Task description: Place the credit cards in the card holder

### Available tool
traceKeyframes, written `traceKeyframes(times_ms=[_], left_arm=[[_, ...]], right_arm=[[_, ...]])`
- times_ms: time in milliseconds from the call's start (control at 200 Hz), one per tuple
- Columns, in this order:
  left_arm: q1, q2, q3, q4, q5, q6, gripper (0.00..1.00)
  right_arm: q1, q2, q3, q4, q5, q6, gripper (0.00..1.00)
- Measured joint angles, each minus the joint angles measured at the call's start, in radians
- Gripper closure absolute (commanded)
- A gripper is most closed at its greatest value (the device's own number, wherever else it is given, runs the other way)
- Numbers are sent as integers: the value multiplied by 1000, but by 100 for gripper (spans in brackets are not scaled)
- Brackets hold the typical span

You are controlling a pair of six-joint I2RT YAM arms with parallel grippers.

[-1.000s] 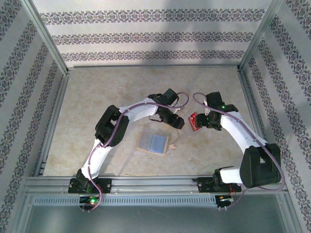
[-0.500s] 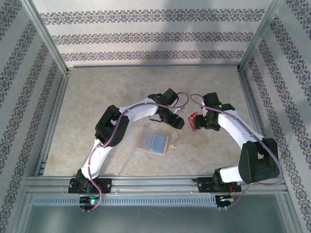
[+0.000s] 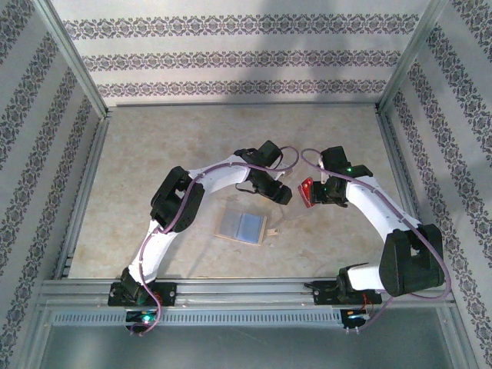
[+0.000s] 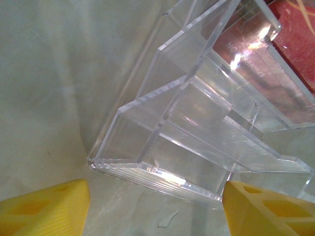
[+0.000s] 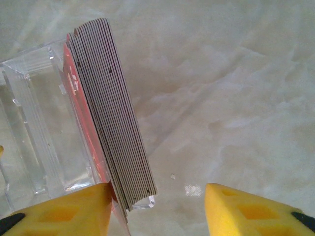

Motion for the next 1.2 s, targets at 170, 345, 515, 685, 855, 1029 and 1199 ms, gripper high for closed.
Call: traceKeyframes(times_ms=[170, 345, 515, 685, 855, 1029, 1199], left_arm=[[0, 0, 0, 0, 0, 0, 29], [0, 0, 0, 0, 0, 0, 29], [0, 1, 0, 0, 1, 0, 28], [0, 3, 0, 2, 7, 0, 28], [0, 3, 0, 3, 8, 0, 28], [0, 5, 2, 3, 8, 0, 28], [0, 5, 2, 3, 8, 0, 28]], right_arm=[[10, 0, 0, 1, -7, -1, 59], [13, -1, 0, 3, -14, -4, 64], [13, -8, 0, 2, -18, -11, 72], [13, -11, 0, 2, -23, -14, 74], [20, -12, 0, 2, -20, -15, 75], [21, -18, 0, 0, -18, -15, 78], [27, -24, 0, -1, -14, -16, 81]])
